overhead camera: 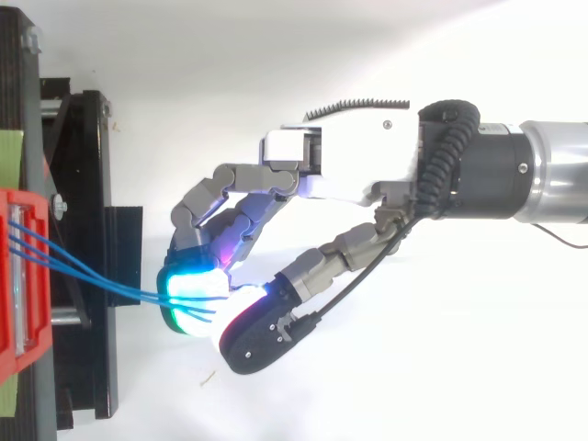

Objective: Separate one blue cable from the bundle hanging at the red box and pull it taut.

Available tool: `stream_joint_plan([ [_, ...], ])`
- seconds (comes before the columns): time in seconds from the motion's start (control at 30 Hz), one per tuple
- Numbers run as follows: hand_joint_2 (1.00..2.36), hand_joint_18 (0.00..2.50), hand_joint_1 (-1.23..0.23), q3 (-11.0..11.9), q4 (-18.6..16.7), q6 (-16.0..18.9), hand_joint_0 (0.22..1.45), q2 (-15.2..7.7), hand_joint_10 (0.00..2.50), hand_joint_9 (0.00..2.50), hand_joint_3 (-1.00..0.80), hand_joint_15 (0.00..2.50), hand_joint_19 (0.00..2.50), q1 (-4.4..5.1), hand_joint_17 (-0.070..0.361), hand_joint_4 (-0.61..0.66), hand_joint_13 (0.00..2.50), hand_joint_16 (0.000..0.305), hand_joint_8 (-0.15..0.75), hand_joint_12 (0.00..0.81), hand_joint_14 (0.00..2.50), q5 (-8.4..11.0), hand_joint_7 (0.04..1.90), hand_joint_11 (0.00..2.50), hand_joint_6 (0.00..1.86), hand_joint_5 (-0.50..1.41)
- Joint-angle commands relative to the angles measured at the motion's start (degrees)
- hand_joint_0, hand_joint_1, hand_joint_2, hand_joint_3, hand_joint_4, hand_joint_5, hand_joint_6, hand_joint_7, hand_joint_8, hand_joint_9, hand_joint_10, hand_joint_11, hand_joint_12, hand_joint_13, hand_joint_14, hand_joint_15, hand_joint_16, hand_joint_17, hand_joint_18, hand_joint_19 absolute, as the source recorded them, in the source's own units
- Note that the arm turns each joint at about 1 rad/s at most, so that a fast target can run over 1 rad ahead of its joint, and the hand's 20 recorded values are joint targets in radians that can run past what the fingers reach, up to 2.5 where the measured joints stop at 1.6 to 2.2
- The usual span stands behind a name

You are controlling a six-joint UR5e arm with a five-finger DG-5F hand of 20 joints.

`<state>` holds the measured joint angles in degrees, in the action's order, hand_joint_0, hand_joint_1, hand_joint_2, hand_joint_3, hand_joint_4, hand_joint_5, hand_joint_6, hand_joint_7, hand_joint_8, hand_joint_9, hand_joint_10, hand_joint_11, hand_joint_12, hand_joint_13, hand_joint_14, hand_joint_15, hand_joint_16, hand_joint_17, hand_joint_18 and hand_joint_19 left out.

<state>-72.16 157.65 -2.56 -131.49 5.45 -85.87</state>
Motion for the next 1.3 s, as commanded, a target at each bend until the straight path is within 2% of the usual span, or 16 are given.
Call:
stream_joint_plan([
  [0.0,1.01,0.7,-0.91,0.0,0.02,0.01,0.87,0.01,0.01,0.76,-0.38,0.25,0.35,0.08,0.096,0.0,0.56,0.043,0.263,0.333,0.01,0.0,1.03,0.6,0.91,-0.2],
  [0.07,1.0,0.71,-0.92,0.0,0.02,0.01,0.86,0.01,0.02,0.73,-0.5,0.24,0.31,0.08,0.096,-0.04,0.55,0.043,0.245,0.329,0.01,0.0,1.02,0.59,0.91,-0.2],
  [0.2,1.0,0.71,-0.9,0.0,0.02,0.01,0.86,0.01,0.01,0.74,-0.5,0.21,0.27,0.08,0.094,-0.17,0.55,0.042,0.196,0.322,0.01,0.0,1.09,0.57,0.9,-0.2],
  [0.23,1.0,0.65,-0.84,0.0,0.02,0.01,0.91,0.01,0.01,0.75,-0.5,0.23,0.35,-0.01,0.093,-0.23,0.53,0.041,0.188,0.317,0.01,0.0,1.17,0.55,0.9,-0.2],
  [0.27,1.0,0.55,-0.78,0.0,0.02,0.01,0.96,0.01,0.01,0.79,-0.5,0.27,0.48,-0.01,0.095,-0.22,0.51,0.042,0.191,0.313,0.01,0.0,1.11,0.55,0.88,-0.18],
  [0.33,1.01,0.49,-0.73,0.0,0.02,0.01,0.97,0.01,0.01,0.83,-0.41,0.29,0.56,0.08,0.094,-0.21,0.51,0.042,0.193,0.303,0.01,0.0,1.1,0.54,0.86,-0.16],
  [0.4,1.01,0.48,-0.72,0.09,-0.07,0.01,0.97,0.01,0.01,0.84,-0.39,0.29,0.58,-0.01,0.093,-0.2,0.51,0.041,0.195,0.304,0.01,0.0,1.02,0.53,0.85,-0.15],
  [0.43,1.01,0.5,-0.7,0.0,-0.07,0.01,0.96,0.01,0.01,0.84,-0.4,0.29,0.56,0.08,0.093,-0.19,0.52,0.041,0.201,0.305,0.01,0.0,1.07,0.54,0.83,-0.15],
  [0.67,1.0,0.63,-0.87,0.0,-0.07,0.01,0.86,0.01,0.01,0.66,-0.5,0.22,0.3,0.08,0.094,-0.12,0.5,0.042,0.198,0.32,0.01,-0.18,1.03,0.54,0.88,-0.21],
  [0.8,1.0,0.68,-0.92,0.0,-0.15,0.01,0.8,0.01,0.01,0.65,-0.5,0.21,0.22,-0.01,0.096,-0.11,0.5,0.043,0.198,0.324,0.01,-0.18,1.03,0.57,0.91,-0.21],
  [0.9,1.0,0.68,-0.95,0.0,-0.24,0.01,0.74,-0.08,0.01,0.66,-0.5,0.21,0.22,0.08,0.097,-0.11,0.51,0.043,0.205,0.326,0.01,-0.18,1.04,0.59,0.91,-0.21],
  [1.07,1.0,0.67,-1.06,0.0,-0.07,0.01,0.57,0.01,0.01,0.67,-0.5,0.22,0.24,0.08,0.101,-0.1,0.5,0.045,0.212,0.335,0.01,-0.18,1.05,0.6,0.91,-0.2],
  [1.2,1.0,0.69,-1.08,0.0,0.02,0.01,0.5,0.01,0.01,0.71,-0.5,0.22,0.23,0.08,0.108,-0.08,0.51,0.048,0.23,0.348,0.01,-0.26,1.04,0.61,0.9,-0.19],
  [1.27,1.0,0.7,-1.04,0.09,0.02,0.01,0.47,0.01,0.01,0.74,-0.5,0.23,0.25,0.08,0.112,-0.07,0.52,0.05,0.246,0.358,0.01,-0.26,1.03,0.62,0.89,-0.18],
])
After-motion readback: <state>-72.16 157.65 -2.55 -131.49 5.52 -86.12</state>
